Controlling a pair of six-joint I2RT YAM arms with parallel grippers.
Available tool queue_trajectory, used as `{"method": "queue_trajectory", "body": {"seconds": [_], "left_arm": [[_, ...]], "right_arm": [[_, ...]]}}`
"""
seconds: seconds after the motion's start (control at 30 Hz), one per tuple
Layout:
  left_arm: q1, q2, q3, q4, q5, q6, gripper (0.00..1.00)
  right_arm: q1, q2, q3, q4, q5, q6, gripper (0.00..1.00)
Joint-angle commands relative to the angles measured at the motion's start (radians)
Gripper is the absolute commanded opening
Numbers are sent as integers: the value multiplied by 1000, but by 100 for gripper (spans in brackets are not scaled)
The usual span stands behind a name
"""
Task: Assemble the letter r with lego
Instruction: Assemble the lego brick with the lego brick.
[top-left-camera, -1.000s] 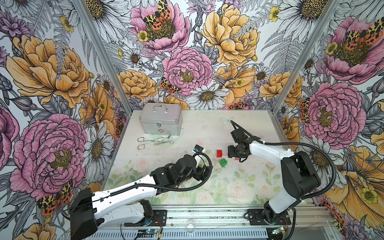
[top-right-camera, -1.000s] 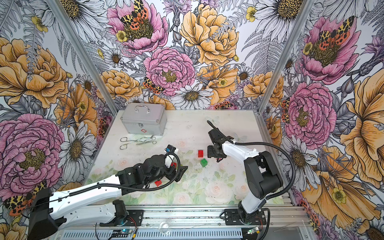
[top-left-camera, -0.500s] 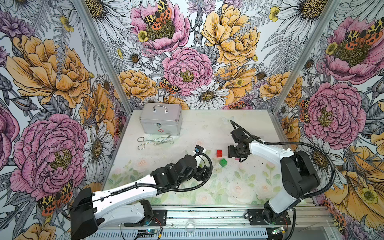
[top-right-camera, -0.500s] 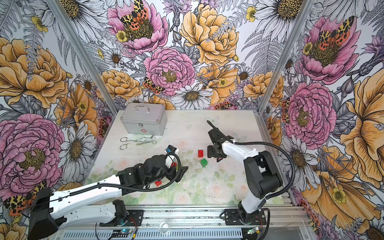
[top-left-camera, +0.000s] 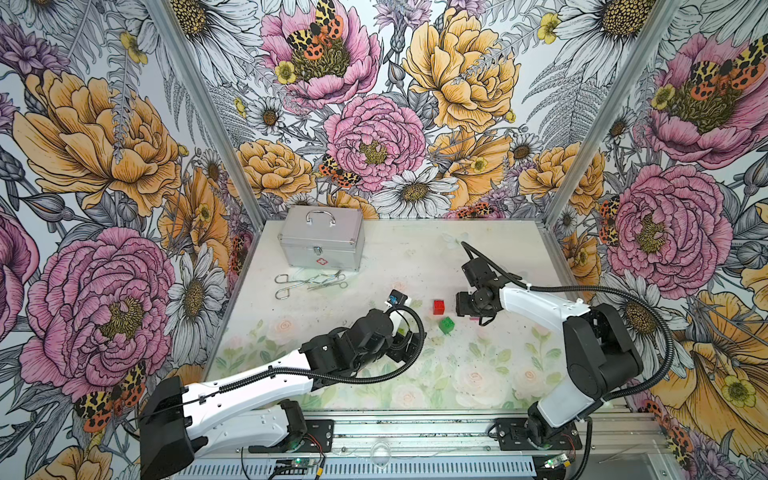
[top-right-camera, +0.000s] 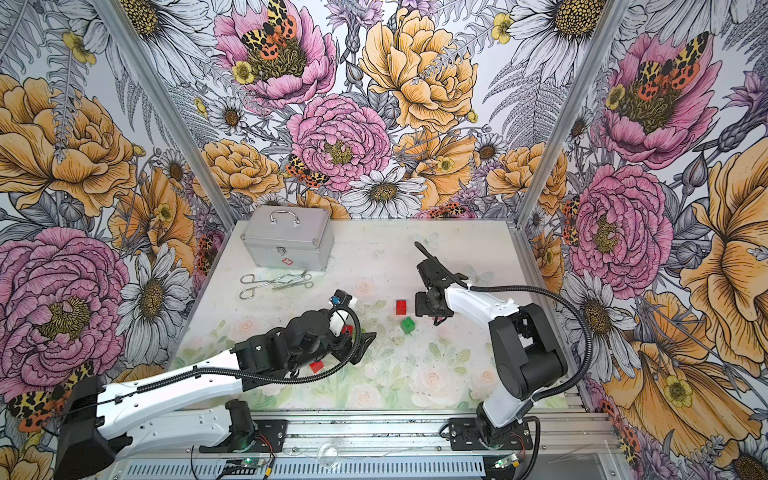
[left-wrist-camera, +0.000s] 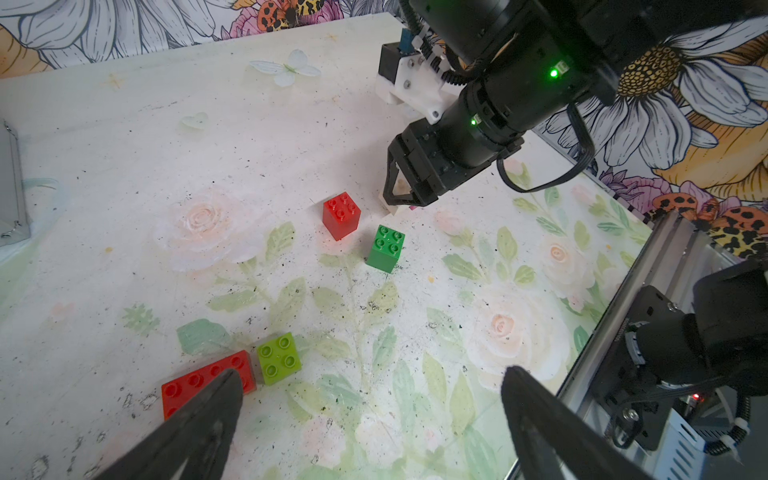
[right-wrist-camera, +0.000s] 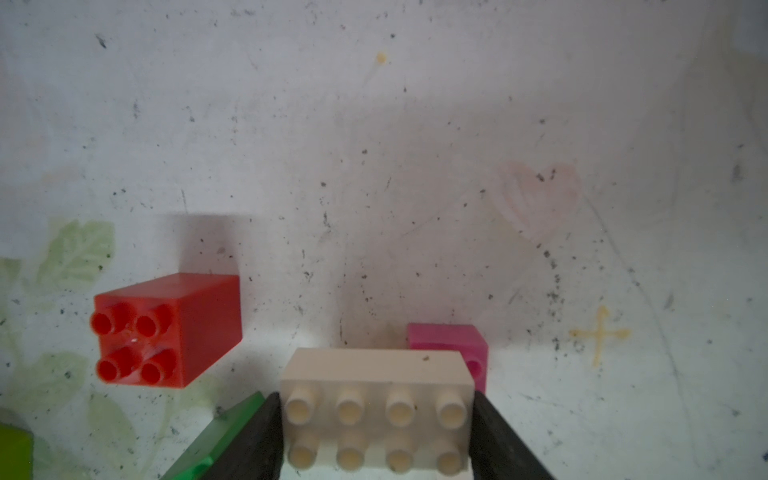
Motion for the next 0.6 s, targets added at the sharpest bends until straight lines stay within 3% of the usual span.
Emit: {"method": "queue_trajectory", "body": {"seconds": [0.0,0.27,0.57], "left_arm": [[-5,-9,-2,29,0,15,99],[-7,9,-6,48,2,6,99],[-10,-6,-16,49,1,4,99]], "right_arm": [[6,13,-65,-113,40,15,33],[19,39,-93,-102,74,23,33],[4,63,-87,-89,13,33,32]]}}
